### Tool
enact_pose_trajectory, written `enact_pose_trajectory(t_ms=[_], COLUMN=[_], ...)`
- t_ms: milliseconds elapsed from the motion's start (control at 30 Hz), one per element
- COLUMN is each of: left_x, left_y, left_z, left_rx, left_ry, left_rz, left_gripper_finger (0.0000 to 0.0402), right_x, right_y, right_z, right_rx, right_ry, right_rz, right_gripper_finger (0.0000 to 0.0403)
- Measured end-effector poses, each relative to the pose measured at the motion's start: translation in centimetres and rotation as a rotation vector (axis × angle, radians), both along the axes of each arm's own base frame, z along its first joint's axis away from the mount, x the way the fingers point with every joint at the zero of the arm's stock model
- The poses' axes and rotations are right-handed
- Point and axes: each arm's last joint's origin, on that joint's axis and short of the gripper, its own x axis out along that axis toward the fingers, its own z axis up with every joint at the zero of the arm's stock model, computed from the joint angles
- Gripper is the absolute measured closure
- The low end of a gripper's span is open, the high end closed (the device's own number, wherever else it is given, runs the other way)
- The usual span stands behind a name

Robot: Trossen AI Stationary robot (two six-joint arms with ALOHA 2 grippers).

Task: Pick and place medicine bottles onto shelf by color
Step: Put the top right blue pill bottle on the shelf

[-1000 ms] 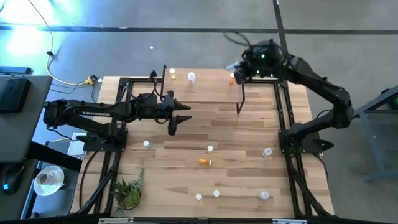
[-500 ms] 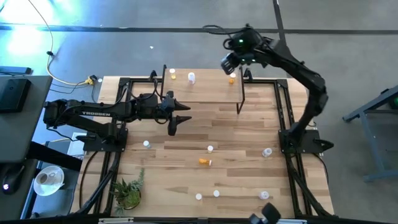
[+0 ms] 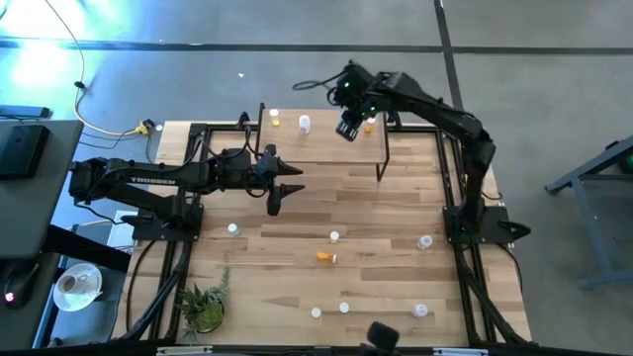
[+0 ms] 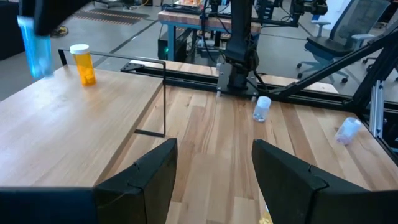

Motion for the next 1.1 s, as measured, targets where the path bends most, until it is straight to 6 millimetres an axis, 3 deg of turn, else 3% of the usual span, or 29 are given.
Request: enact_pose_trajectory(t_ms=[200,467,1100], left_x=[0.0,0.0,0.0], left_y=[0.0,0.0,0.0], left_z=[0.0,0.0,0.0], left_rx=[0.0,0.0,0.0], left_ry=[0.0,0.0,0.0], left_rz=[0.0,0.0,0.0], left_gripper_finger=[0.0204,0.0204,0.0204], right_x=[1.9,3.0,2.7], right_y=[0.6,0.2,-0.8], right_z=[-1.8,-3.2,-4.0], right_rx=[-0.019,-0.035,-0.004], right_ry=[0.075,0.108,0.134], right_rz=[0.099,0.143,0.117], right_gripper_finger=[0.0306,0.0306,0.0295])
